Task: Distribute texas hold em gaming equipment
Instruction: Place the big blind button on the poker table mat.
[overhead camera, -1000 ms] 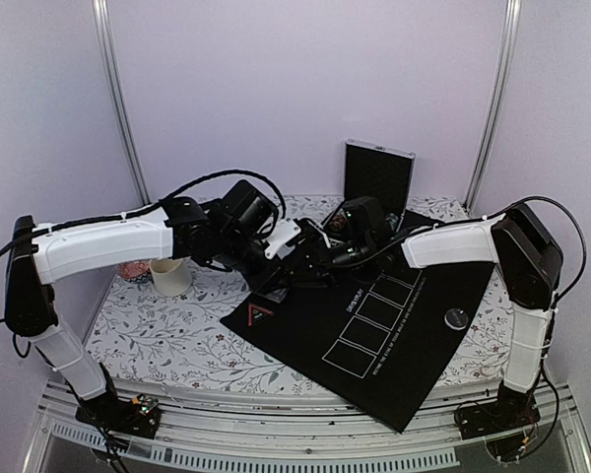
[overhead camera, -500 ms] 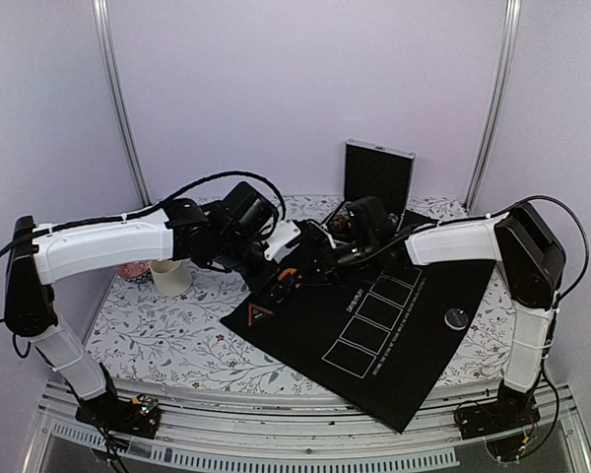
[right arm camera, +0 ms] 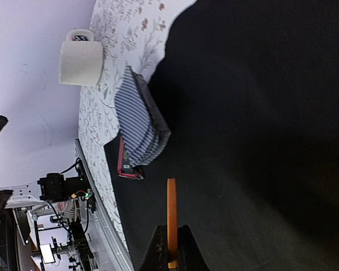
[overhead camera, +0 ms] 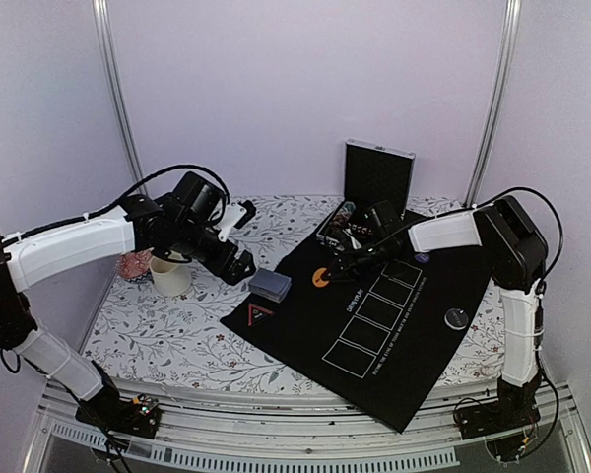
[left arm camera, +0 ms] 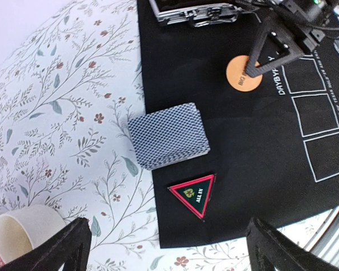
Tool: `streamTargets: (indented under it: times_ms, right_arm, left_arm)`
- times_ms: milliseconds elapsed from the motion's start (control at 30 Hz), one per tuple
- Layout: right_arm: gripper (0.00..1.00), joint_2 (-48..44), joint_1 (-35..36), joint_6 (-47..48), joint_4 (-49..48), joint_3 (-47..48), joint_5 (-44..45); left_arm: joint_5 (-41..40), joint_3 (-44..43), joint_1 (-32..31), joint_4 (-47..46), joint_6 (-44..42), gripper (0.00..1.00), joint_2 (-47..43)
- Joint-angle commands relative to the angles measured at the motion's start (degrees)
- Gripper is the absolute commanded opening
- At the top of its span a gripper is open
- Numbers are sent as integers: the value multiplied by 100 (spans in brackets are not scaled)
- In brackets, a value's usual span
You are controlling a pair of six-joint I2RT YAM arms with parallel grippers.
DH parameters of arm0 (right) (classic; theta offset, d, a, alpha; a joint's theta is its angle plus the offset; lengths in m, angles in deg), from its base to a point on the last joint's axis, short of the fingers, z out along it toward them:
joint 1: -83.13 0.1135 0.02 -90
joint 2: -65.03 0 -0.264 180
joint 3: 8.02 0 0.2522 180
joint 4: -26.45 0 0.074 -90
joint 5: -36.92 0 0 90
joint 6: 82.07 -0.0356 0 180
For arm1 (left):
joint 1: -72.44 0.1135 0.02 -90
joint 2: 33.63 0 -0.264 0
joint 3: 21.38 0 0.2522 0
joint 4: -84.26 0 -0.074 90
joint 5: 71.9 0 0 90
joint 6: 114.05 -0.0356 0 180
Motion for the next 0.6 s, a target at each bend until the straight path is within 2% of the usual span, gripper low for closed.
streamTargets:
  times_ms: [0, 167, 233, 267, 367, 433, 567]
  right_arm:
    - [2, 468, 51, 271, 538, 502, 174]
    - [6, 866, 55, 432, 1065, 905, 304]
    - [15, 899, 52, 485, 1186, 987, 381]
    - [23, 895, 51, 504, 1253, 1030, 494]
    - [38, 891, 55, 643, 1662, 1286, 893]
    - [43, 893, 51, 786, 2060, 1519, 1275]
    - [59, 739, 51, 1181, 2859, 2030, 1915]
  left_arm:
    - [152, 236, 311, -52, 107, 98, -228]
    - [222, 456, 484, -171, 34, 98, -285]
    - [301, 470, 539, -183, 10, 98, -274]
    - [323, 485, 560, -188, -18, 98, -267]
    - [346, 486, 588, -188, -66, 98, -262]
    - [344, 485, 598, -188, -105, 98, -271]
    - [321, 438, 625, -180, -167, 98, -301]
